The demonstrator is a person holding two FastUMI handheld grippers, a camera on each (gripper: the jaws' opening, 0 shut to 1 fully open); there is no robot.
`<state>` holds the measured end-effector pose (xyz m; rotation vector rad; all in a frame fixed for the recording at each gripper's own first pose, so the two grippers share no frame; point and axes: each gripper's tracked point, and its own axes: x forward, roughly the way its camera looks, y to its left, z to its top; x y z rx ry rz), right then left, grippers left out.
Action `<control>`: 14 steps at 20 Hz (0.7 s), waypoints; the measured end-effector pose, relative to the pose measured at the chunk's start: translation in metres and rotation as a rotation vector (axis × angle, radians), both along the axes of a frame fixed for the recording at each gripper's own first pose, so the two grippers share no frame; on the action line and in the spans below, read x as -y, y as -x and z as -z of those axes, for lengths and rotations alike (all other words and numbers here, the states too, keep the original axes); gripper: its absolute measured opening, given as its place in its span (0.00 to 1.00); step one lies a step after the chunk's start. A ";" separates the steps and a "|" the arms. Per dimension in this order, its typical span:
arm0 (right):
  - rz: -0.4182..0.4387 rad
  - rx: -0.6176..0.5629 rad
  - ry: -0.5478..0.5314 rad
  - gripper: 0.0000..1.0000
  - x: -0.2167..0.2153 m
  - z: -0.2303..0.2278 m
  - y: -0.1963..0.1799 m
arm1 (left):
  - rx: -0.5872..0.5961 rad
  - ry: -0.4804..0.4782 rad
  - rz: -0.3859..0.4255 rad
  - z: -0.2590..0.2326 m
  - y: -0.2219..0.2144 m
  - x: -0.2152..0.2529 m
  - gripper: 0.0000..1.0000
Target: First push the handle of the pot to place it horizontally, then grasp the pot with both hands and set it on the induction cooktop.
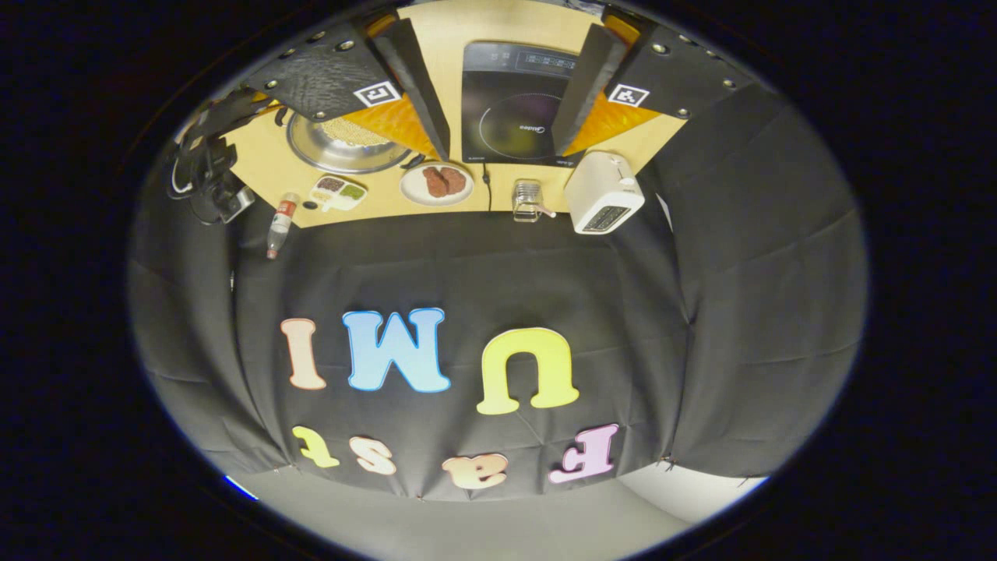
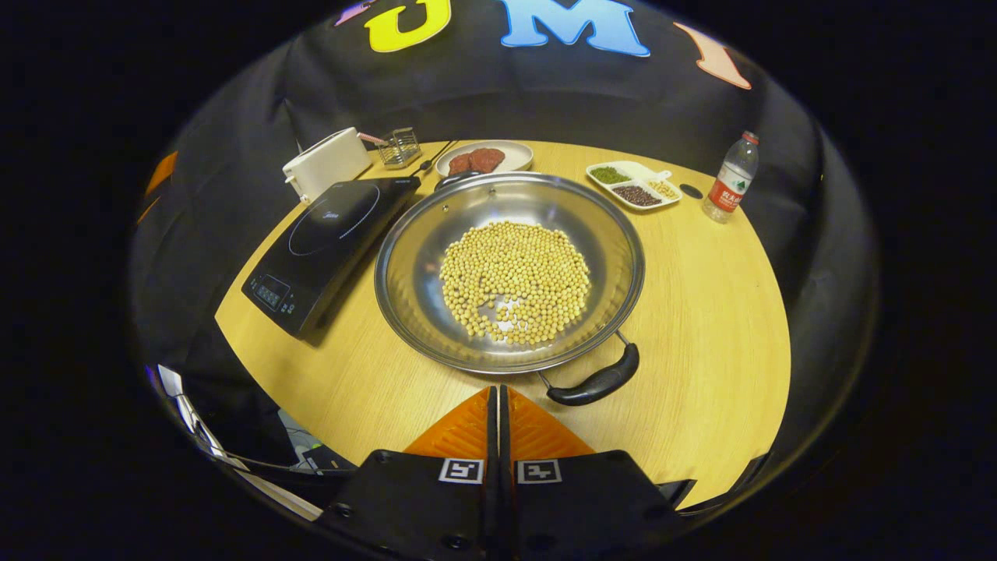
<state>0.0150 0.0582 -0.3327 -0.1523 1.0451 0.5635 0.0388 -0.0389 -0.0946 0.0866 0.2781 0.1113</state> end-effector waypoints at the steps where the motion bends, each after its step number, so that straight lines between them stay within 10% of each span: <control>1: -0.010 -0.016 0.006 0.00 0.001 0.006 0.002 | -0.008 -0.005 -0.004 0.003 -0.002 0.002 0.78; 14: -0.017 -0.082 0.064 0.02 0.016 0.037 -0.024 | -0.058 -0.012 -0.052 0.019 -0.011 0.003 0.81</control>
